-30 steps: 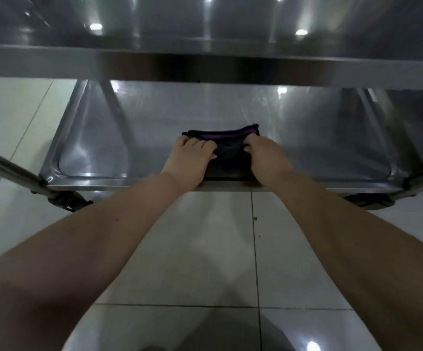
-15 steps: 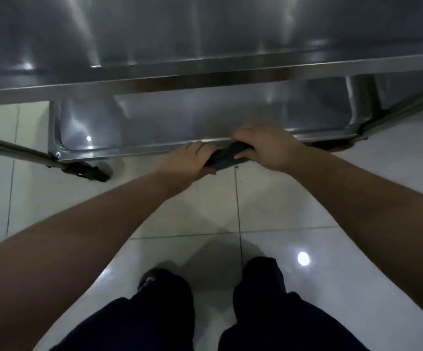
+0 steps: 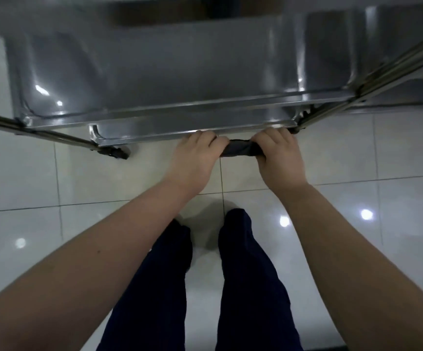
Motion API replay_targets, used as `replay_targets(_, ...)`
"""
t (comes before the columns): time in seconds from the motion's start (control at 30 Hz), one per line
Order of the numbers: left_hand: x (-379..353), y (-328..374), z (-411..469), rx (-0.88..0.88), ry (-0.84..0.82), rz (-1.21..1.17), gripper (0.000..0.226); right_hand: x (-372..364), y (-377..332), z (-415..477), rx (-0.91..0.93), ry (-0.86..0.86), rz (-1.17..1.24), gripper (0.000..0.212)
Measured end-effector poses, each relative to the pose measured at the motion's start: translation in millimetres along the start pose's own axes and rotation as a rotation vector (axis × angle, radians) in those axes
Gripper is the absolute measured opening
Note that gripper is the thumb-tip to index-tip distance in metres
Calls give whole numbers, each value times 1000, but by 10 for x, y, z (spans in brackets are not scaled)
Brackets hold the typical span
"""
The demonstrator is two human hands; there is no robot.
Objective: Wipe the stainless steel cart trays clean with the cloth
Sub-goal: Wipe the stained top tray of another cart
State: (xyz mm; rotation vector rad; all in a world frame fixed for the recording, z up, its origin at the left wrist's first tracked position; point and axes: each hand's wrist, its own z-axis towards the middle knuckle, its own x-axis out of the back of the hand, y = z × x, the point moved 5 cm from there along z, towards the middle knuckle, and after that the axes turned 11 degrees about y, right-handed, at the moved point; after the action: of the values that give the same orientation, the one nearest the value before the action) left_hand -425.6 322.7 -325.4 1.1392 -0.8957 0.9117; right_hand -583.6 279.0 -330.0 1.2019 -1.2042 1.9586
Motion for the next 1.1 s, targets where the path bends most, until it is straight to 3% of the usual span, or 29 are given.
replay_targets(0.13, 1024, 423, 232, 15, 39, -136, 22, 1171, -413, 22, 5, 196, 55, 23)
replay_targets(0.3, 2222, 1210, 695, -164, 167, -211, 23, 2619, -705, 80, -145, 312, 9, 29)
replay_targets(0.47, 2924, 2168, 1314, -394, 219, -269, 28, 3812, -604, 29, -238, 428, -81, 17)
replay_targets(0.73, 3135, 3841, 1991, -657, 268, -330, 18, 5216, 312, -415, -360, 634, -174, 19)
replay_targets(0.9, 2885, 4504, 2308, -573, 273, -372, 19, 5768, 890, -491, -373, 643, -227, 7)
replay_targets(1.1, 2511, 4752, 2807, -462, 245, -314, 16, 5961, 1573, -177, -369, 571, -222, 7)
